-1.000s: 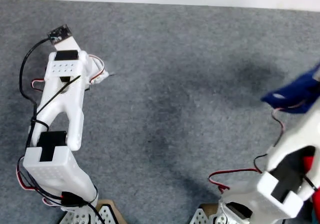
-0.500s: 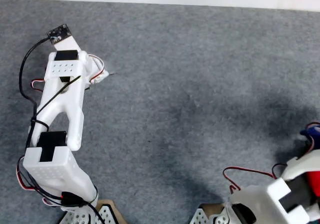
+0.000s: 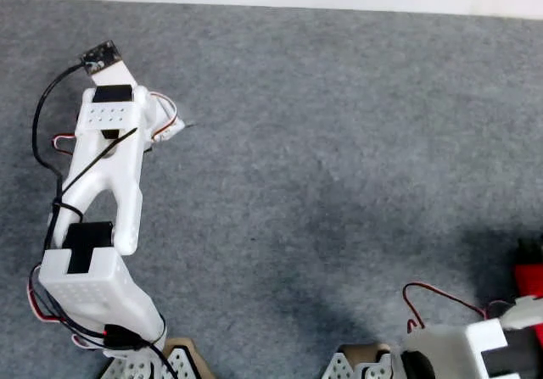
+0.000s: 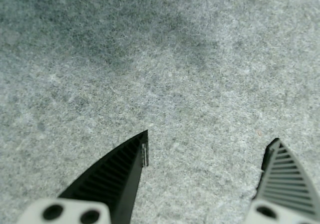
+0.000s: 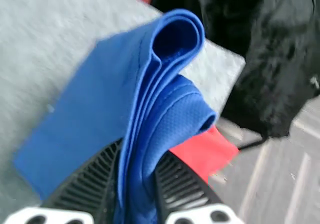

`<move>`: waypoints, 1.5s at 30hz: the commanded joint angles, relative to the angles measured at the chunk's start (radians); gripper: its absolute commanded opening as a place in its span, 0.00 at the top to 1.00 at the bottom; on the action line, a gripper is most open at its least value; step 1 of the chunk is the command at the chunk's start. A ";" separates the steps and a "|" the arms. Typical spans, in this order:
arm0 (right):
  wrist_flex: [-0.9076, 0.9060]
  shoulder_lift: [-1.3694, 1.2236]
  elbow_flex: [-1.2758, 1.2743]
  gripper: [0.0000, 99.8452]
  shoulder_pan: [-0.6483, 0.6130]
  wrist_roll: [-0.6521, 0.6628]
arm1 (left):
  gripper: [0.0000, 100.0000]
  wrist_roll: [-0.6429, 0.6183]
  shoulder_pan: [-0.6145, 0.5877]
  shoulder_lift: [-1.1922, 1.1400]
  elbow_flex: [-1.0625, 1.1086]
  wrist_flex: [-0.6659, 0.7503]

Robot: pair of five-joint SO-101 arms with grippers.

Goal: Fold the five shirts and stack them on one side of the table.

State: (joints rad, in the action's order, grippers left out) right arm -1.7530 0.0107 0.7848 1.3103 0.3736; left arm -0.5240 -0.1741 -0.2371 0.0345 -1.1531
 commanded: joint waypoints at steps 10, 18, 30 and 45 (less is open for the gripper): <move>0.107 0.047 -0.415 0.94 0.108 0.356 | 0.64 -0.008 0.012 0.007 0.005 0.012; 0.122 0.047 -0.407 0.69 0.151 0.440 | 0.64 -0.008 0.018 0.007 0.022 0.034; 0.099 0.170 -0.326 0.69 -0.028 0.178 | 0.64 -0.008 0.018 0.015 0.013 0.028; -0.010 0.240 -0.326 0.99 -0.799 -0.365 | 0.99 0.163 -0.071 0.216 -0.237 -0.285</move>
State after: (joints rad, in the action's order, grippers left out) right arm -1.7377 0.2087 0.4120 0.6644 0.0913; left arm -0.4381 -0.1987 -0.1327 -0.1281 -1.3725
